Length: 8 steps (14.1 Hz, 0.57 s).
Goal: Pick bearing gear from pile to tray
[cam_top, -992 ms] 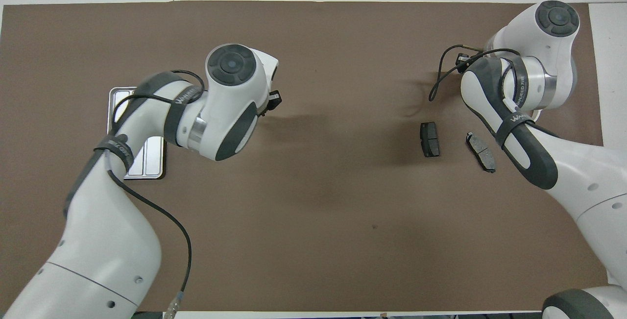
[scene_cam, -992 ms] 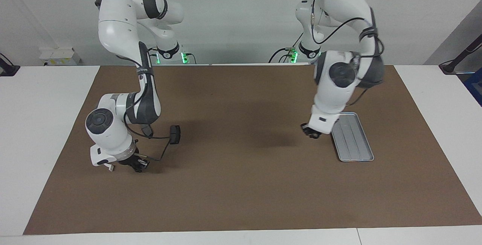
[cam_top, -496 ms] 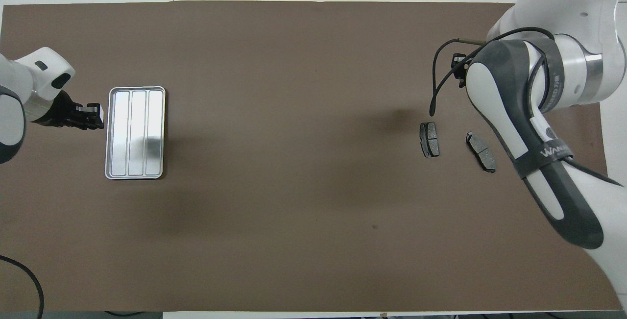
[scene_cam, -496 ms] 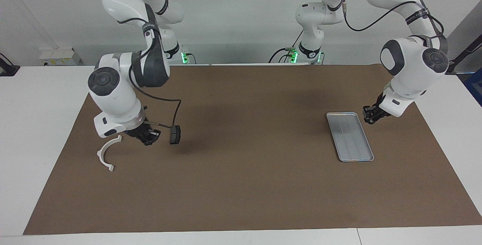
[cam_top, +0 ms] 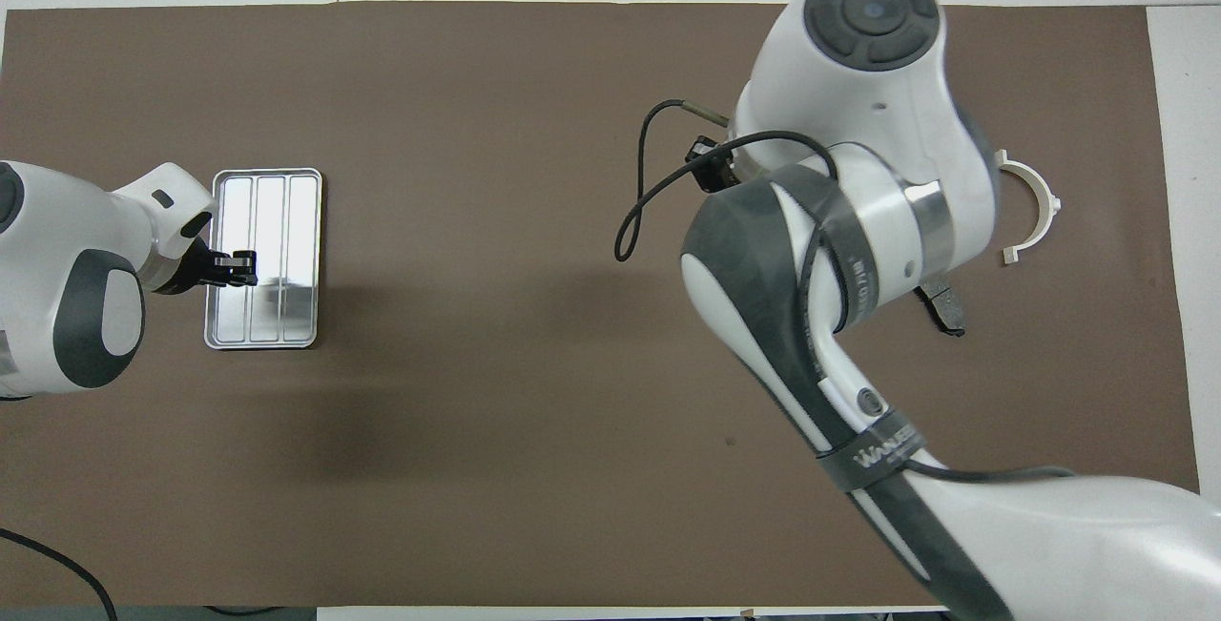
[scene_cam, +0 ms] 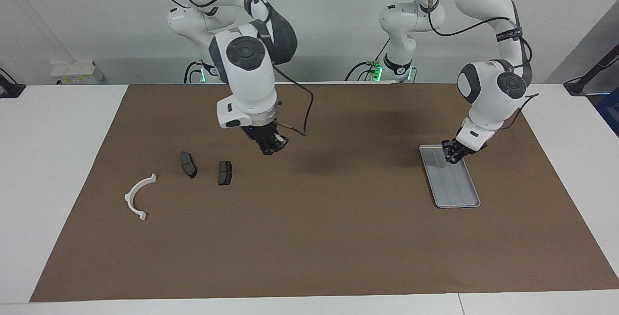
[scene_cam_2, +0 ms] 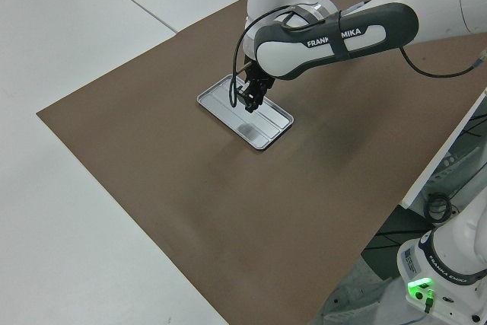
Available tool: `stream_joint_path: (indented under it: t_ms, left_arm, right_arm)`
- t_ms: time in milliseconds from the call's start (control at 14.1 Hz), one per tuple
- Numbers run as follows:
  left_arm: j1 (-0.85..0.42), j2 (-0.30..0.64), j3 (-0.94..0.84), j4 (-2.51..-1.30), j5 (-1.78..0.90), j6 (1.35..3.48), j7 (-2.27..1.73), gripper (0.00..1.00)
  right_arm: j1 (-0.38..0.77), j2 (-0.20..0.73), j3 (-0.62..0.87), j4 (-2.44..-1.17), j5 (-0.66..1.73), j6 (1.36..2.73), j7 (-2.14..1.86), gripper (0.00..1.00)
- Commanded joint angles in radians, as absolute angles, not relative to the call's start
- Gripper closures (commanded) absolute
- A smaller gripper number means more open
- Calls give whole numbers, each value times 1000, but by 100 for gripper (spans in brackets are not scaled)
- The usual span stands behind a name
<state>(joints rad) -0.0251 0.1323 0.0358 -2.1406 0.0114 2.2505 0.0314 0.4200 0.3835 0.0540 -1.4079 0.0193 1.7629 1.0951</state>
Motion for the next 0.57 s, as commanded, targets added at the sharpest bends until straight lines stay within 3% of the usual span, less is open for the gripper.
stream_joint_path:
  t_ms: [0, 354, 496]
  left_arm:
    - [-49, 92, 46, -2219, 3, 2305, -1, 100]
    - [-87, 94, 46, -2255, 3, 2353, -46, 100]
    - [-87, 95, 48, -2273, 3, 2373, -40, 100]
  right_arm:
    - [495, 397, 49, -1443, 40, 1866, 1233, 100]
    - [596, 414, 49, -1610, 26, 2107, 1337, 100]
    - [635, 487, 48, -1605, -10, 2166, 1405, 100]
